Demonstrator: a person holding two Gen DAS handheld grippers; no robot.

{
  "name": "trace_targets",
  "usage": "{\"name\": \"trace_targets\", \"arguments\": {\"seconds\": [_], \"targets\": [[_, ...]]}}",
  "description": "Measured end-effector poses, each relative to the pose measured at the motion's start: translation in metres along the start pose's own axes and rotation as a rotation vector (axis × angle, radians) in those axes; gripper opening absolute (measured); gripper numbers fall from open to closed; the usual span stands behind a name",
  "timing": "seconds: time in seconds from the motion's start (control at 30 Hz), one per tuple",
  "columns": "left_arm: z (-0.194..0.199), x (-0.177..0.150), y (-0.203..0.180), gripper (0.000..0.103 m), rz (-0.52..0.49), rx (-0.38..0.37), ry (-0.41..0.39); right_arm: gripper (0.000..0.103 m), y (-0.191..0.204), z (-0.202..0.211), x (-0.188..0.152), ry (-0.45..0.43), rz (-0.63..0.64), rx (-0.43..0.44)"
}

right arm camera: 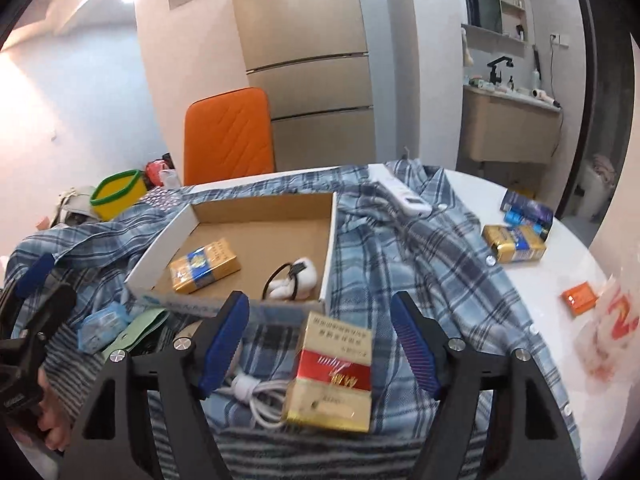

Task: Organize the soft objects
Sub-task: 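Lower the right tool and grasp the red-and-white Liqun pack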

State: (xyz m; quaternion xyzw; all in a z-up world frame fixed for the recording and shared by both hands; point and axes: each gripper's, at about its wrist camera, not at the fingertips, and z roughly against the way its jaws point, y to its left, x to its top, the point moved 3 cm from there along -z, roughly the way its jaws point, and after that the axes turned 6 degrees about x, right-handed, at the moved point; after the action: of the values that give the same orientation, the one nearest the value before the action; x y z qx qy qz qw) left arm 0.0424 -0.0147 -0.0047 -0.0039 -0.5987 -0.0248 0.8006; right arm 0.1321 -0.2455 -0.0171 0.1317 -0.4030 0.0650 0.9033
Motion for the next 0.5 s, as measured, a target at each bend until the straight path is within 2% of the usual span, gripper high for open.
{"name": "trace_targets", "arguments": {"seconds": [0.13,0.27,0.4,0.5], "targets": [[-0.002,-0.001,0.005,0.102,0.023,-0.002,-0.008,0.075,-0.002,-0.009,-0.011,0.037,-0.019,0.009],[-0.007,-0.007,0.010,0.102,0.066,-0.013,0.043,0.075,-0.014,-0.024,-0.021,0.084,-0.077,0.028],[-0.010,-0.012,0.017,0.102,0.106,-0.011,0.065,0.075,-0.029,-0.033,-0.028,0.122,-0.169,0.079],[-0.014,-0.015,0.014,0.102,0.098,-0.013,0.088,0.075,-0.041,-0.042,-0.034,0.162,-0.238,0.120]]}}
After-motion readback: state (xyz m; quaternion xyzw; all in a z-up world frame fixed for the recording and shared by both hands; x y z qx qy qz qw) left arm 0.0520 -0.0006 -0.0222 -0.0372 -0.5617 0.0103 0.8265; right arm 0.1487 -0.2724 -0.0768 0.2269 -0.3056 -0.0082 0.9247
